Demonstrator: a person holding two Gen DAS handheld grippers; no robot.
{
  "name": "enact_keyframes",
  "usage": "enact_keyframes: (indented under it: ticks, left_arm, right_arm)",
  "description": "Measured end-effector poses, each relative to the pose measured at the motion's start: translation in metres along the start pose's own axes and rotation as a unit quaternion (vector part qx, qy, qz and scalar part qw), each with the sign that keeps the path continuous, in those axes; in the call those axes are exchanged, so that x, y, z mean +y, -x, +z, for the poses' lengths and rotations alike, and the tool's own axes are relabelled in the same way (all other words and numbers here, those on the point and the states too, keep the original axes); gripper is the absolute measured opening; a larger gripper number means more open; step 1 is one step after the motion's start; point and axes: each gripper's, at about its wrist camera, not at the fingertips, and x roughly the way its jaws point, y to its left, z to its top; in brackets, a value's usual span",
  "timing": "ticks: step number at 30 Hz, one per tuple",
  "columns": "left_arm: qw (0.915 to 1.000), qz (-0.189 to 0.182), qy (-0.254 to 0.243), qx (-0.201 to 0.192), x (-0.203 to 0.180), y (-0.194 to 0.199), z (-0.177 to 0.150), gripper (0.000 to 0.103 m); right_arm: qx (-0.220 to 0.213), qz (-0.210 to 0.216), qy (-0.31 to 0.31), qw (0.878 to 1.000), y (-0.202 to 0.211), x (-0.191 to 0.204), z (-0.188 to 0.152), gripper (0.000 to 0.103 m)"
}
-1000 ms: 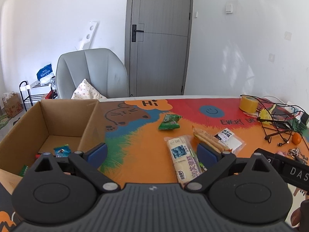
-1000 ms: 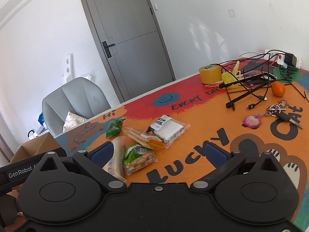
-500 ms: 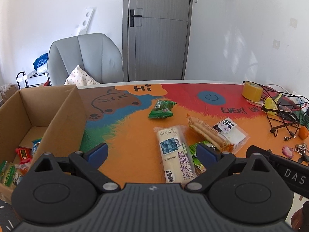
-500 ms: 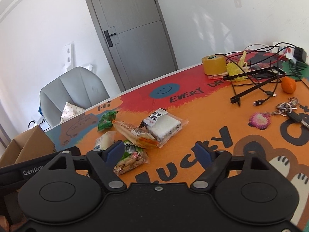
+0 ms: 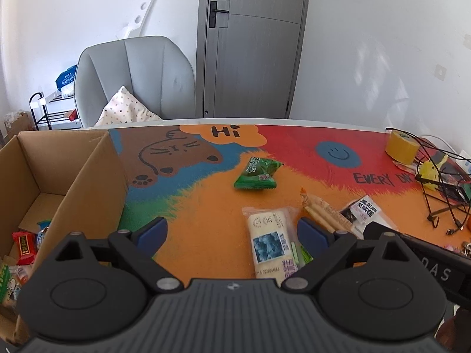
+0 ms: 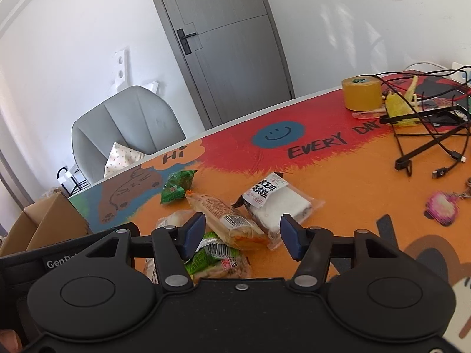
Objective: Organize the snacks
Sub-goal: 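Return both tools to the snack pile on the table, then grasp the white cake roll with the left gripper while the right gripper grasps the bread pack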
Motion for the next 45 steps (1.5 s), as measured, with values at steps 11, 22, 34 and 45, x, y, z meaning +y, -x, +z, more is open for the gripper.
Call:
enact_keyframes:
  ticks: [11,22,34,45]
  left_arm:
    - [0.9997,0.003,0.013,0.020,0.004,-0.018,0.004,0.093]
    - [0.9995,-0.007,0.003,0.029,-0.004,-0.022,-0.002,0.093]
    - [0.9985,-0.021,-0.025,0.044,-0.023,-0.020,-0.027,0.093]
    - [0.9975,-0.007,-0.045,0.055,-0.019,-0.026,-0.042,0.076]
  right_arm:
    - [0.041,0.011,0.009,0.999,-0.037,0.005,0.002,0.050]
    - [0.047,0.016,0.001,0.999,-0.037,0.000,-0.003,0.035]
    - [0.034,-0.004,-0.018,0.999,-0.007,-0.020,-0.018,0.034]
    - [0.031,-0.025,-0.012,0.999,0.010,-0.022,-0.029,0.051]
